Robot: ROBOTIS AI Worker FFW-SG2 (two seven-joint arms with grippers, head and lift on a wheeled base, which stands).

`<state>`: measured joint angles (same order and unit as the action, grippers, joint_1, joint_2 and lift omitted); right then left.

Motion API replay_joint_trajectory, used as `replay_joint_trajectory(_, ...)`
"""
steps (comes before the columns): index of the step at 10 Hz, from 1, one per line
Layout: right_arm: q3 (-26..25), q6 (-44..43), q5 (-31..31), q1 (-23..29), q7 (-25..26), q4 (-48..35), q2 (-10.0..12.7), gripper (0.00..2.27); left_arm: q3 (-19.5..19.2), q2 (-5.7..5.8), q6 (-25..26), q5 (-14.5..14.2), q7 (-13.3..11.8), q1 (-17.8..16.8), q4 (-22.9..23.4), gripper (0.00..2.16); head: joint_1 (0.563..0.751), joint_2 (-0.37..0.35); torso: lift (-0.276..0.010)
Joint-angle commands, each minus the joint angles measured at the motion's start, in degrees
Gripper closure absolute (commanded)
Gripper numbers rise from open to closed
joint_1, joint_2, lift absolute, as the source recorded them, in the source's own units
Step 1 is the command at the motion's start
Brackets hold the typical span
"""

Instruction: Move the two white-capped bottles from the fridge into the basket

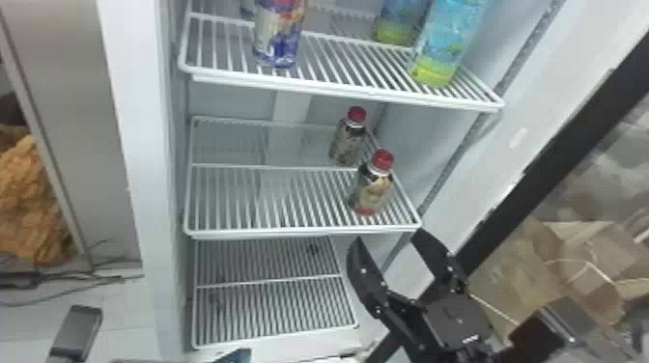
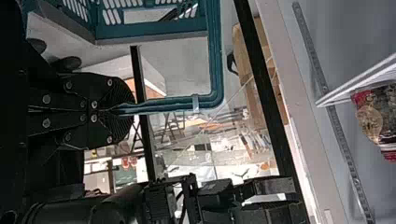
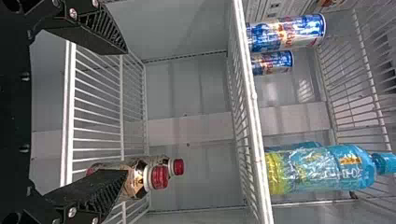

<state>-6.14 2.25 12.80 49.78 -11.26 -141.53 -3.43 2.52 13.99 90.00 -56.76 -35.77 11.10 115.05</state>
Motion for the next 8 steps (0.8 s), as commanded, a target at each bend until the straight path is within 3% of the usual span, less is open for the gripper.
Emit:
replay_joint_trajectory(1,0.0,0.0,0.0,0.0,0.0,0.0,-0.1,0.14,0.0,-0.02,0.0,0.0,0.0,0.1,0.1,1.17,0.695,-0.350,-0.260)
replay_joint_trajectory(3,0.0,0.0,-0.1,0.0,0.0,0.0,-0.1,0.14,0.2,-0.02,0.0,0.2,0.6,0.1,0.3,1.16,0.695,-0.350,-0.260)
replay_joint_trajectory(5,0.0,0.0,-0.1,0.0,0.0,0.0,-0.1,0.14,-1.5,-0.11,0.0,0.0,5.9,2.4,5.7,1.15,0.695,-0.350,-0.260)
replay_joint_trajectory(8,0.0,0.0,-0.1,0.0,0.0,0.1,-0.1,0.14,-2.6,-0.37,0.0,-0.9,6.8,3.4,6.4,1.15,0.695,-0.350,-0.260)
